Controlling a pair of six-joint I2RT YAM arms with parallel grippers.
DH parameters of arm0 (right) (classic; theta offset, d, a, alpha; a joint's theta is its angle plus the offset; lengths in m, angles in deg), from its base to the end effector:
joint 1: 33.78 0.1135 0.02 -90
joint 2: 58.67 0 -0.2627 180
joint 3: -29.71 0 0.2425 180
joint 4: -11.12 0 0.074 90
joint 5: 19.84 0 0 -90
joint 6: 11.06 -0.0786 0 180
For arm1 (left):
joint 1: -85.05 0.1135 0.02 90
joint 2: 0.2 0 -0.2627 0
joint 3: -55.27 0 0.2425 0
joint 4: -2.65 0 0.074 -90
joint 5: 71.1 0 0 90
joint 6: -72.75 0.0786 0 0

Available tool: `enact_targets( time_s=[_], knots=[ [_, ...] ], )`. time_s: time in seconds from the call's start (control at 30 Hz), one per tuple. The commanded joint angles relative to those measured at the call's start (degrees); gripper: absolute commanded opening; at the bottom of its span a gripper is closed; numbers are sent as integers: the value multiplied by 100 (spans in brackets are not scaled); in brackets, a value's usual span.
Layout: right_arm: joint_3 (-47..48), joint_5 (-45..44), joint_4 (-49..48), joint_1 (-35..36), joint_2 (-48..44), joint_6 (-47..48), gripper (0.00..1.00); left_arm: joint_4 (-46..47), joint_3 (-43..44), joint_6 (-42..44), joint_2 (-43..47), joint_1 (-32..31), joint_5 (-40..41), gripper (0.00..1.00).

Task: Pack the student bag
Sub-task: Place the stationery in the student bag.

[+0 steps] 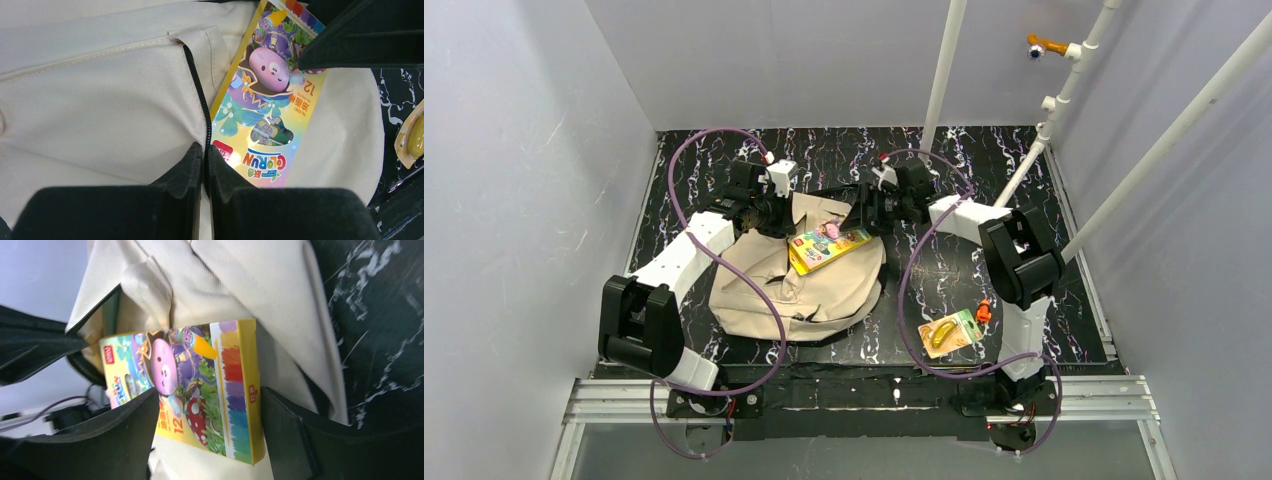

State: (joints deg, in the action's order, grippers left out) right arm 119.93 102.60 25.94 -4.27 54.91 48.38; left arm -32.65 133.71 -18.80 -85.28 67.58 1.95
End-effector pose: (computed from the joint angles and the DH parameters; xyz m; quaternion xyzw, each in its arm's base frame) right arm 0.3778 0.2623 0.1714 -0.1141 0.8648 0.4275 0.2375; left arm 0.3263 -0.1267 0.2475 0.1845 0.8863 -0.1993 0.3750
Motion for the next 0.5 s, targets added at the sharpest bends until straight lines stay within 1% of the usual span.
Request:
enact_targets(
  time_s=[0.0, 0.07, 0.13, 0.17, 0.27, 0.33, 0.47],
  knots=[
    [-694, 1150, -1898, -114, -427, -1636, 77, -197, 175, -35, 34, -43, -208, 0],
    [-911, 1385, -2566, -151, -383, -2249, 71, -201, 172, -44, 35, -44, -212, 0],
    [-1177, 1493, -3328, -172, -350, -2865, 68, -205, 161, -33, 50, -39, -192, 0],
    [-1291, 1565, -3941, -181, -323, -3212, 64, -206, 150, -35, 63, -39, -180, 0],
    [-1603, 1702, -5114, -218, -210, -4186, 54, -206, 137, -29, 91, -40, -160, 0],
    [-1715, 1711, -5461, -218, -150, -4426, 49, -206, 151, -32, 95, -45, -167, 0],
    [-1863, 1731, -5607, -201, -96, -4444, 40, -170, 138, -39, 152, -43, -227, 0]
  ],
)
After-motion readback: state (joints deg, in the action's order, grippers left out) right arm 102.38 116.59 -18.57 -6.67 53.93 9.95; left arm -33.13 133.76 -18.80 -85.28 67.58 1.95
